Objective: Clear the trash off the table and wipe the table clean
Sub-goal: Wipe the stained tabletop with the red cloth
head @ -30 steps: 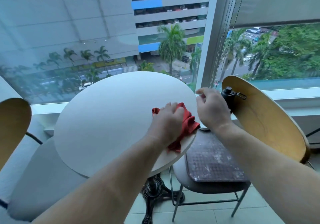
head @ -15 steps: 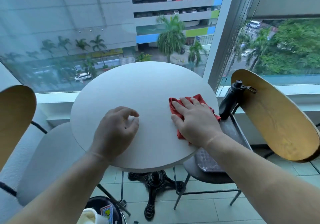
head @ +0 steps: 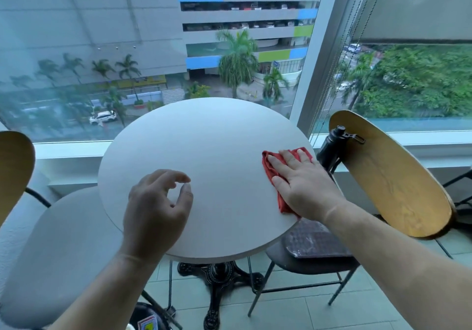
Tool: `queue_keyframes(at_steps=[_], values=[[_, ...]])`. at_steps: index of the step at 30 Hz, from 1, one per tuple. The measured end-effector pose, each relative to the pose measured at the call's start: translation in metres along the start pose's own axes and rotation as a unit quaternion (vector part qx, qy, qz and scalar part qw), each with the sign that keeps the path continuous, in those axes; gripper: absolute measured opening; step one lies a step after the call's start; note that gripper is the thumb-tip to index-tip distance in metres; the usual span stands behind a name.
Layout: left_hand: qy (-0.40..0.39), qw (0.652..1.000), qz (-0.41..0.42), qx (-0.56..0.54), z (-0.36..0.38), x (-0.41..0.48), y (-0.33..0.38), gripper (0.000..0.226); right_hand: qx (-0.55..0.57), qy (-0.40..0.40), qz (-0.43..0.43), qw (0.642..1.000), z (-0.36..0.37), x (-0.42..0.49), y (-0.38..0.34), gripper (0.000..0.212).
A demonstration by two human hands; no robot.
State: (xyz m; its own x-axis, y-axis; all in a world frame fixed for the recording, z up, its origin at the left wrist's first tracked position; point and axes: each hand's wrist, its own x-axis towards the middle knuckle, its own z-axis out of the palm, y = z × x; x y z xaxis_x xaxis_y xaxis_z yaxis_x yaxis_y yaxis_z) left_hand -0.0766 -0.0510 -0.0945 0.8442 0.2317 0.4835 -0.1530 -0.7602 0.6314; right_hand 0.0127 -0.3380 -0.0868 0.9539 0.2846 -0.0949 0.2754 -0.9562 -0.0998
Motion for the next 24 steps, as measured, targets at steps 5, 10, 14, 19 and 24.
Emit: queue_keyframes(at_steps=[5, 10, 14, 19, 24], values=[[0.022, 1.000, 0.011, 0.002, 0.000, -0.003, -0.002, 0.016, -0.003, -0.010, -0.067, 0.998, 0.005, -0.029, -0.024, 0.063], [0.083, 0.996, -0.031, -0.004, -0.004, -0.003, -0.006, 0.016, 0.010, -0.006, -0.103, 0.995, 0.007, -0.043, 0.003, 0.065], [0.116, 0.990, -0.068, 0.037, -0.012, -0.013, -0.023, 0.018, 0.009, -0.011, -0.077, 0.997, 0.001, -0.022, 0.009, 0.062], [0.155, 0.954, -0.253, -0.029, -0.021, -0.028, -0.050, 0.039, 0.005, -0.030, -0.094, 0.995, -0.001, -0.010, -0.029, 0.063], [0.154, 0.851, -0.424, -0.270, -0.020, -0.021, -0.047, 0.065, 0.018, -0.015, -0.201, 0.979, 0.008, -0.057, -0.082, 0.062]])
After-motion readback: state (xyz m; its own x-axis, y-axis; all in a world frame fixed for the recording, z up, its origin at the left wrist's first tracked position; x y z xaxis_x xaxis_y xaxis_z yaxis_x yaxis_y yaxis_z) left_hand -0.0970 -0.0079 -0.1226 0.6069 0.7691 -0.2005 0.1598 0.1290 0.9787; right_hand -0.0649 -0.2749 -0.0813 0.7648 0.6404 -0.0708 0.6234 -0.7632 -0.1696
